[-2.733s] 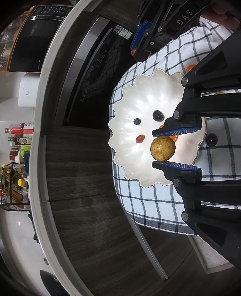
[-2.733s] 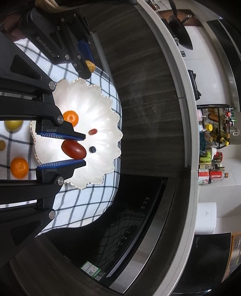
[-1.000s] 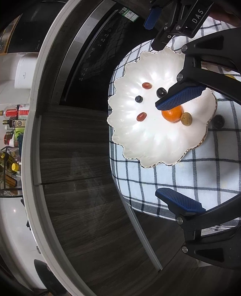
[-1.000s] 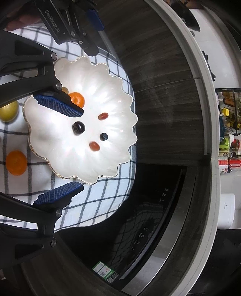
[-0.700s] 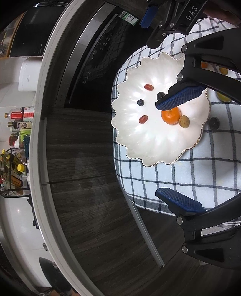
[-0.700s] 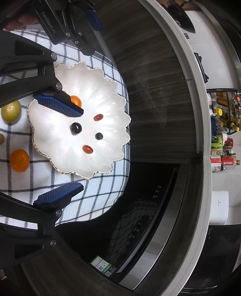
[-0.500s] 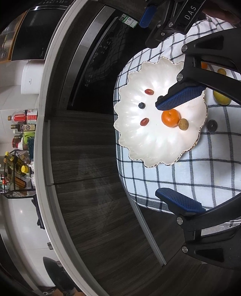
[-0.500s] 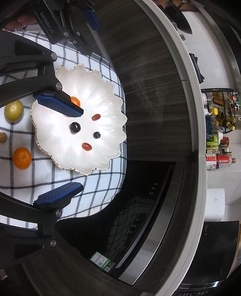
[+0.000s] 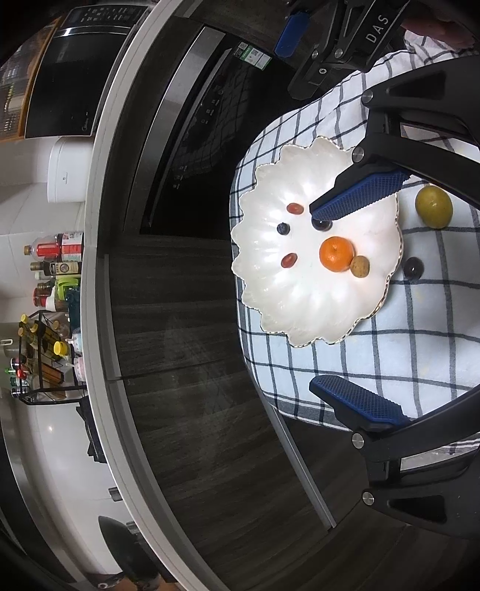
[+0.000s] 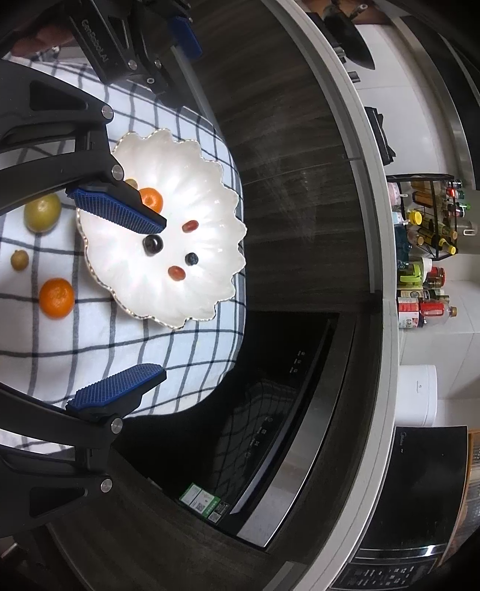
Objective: Organize fruits
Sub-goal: 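Withdraw both open grippers from the bowl toward the remaining fruits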
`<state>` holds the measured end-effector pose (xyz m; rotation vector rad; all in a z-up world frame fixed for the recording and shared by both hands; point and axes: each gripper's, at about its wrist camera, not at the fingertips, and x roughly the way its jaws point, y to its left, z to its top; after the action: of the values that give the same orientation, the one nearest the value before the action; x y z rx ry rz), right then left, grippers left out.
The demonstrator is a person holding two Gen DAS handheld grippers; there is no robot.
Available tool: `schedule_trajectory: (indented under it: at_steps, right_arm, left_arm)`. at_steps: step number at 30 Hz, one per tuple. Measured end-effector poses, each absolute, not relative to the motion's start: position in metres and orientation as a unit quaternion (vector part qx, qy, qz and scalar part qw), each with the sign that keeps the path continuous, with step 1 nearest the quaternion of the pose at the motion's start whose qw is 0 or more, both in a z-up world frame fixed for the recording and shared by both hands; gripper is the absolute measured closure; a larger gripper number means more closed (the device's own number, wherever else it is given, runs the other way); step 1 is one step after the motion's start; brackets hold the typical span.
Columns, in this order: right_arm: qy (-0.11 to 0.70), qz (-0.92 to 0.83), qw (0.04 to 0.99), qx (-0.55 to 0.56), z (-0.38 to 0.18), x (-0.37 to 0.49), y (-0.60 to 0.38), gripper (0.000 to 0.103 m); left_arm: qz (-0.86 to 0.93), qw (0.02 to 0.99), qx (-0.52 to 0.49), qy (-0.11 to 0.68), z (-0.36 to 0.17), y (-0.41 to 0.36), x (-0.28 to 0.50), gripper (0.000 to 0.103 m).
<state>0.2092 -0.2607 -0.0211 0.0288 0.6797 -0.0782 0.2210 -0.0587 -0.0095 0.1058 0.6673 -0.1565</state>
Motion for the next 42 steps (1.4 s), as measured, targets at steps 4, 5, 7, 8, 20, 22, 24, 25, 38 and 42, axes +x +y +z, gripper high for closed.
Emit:
schedule_trajectory:
  at_steps: [4,5,7,8,20,22,24,25,38,42]
  right_arm:
    - [0.332,-0.038,0.942,0.013,-0.021,0.205,-0.264,0.029]
    - [0.332,-0.038,0.942,0.014,-0.021,0.204,-0.264,0.029]
    - [0.332,-0.038,0.942,0.014,-0.021,0.202,-0.265,0.029]
    - [0.332,-0.037,0.942,0.014,-0.021,0.201,-0.266,0.029]
    - [0.339,-0.035,0.94,0.011,-0.031,0.189,-0.272,0.029]
    - [0.34,-0.034,0.94,0.012,-0.034,0.188,-0.274,0.029]
    - [0.342,-0.033,0.939,0.01,-0.037,0.187,-0.275,0.029]
    - [0.343,-0.031,0.939,0.009,-0.039,0.186,-0.275,0.029]
    - [0.359,-0.014,0.933,-0.008,-0.07,0.18,-0.277,0.029]
    - [0.364,-0.004,0.931,-0.013,-0.081,0.178,-0.276,0.029]
  left_arm:
    - [-0.079,0.94,0.052,0.328,-0.009,-0.062,0.215,0.017]
    - [-0.079,0.94,0.053,0.328,-0.009,-0.062,0.214,0.017]
    - [-0.08,0.939,0.052,0.329,-0.01,-0.063,0.212,0.017]
    - [-0.08,0.939,0.052,0.33,-0.011,-0.064,0.211,0.017]
    - [-0.089,0.935,0.055,0.338,-0.023,-0.073,0.199,0.017]
    - [-0.09,0.934,0.055,0.342,-0.027,-0.074,0.197,0.017]
    - [-0.092,0.932,0.055,0.346,-0.032,-0.076,0.195,0.017]
    - [-0.092,0.931,0.056,0.348,-0.034,-0.077,0.194,0.017]
    - [-0.102,0.92,0.052,0.374,-0.07,-0.082,0.183,0.017]
    - [-0.107,0.918,0.059,0.376,-0.08,-0.086,0.178,0.017]
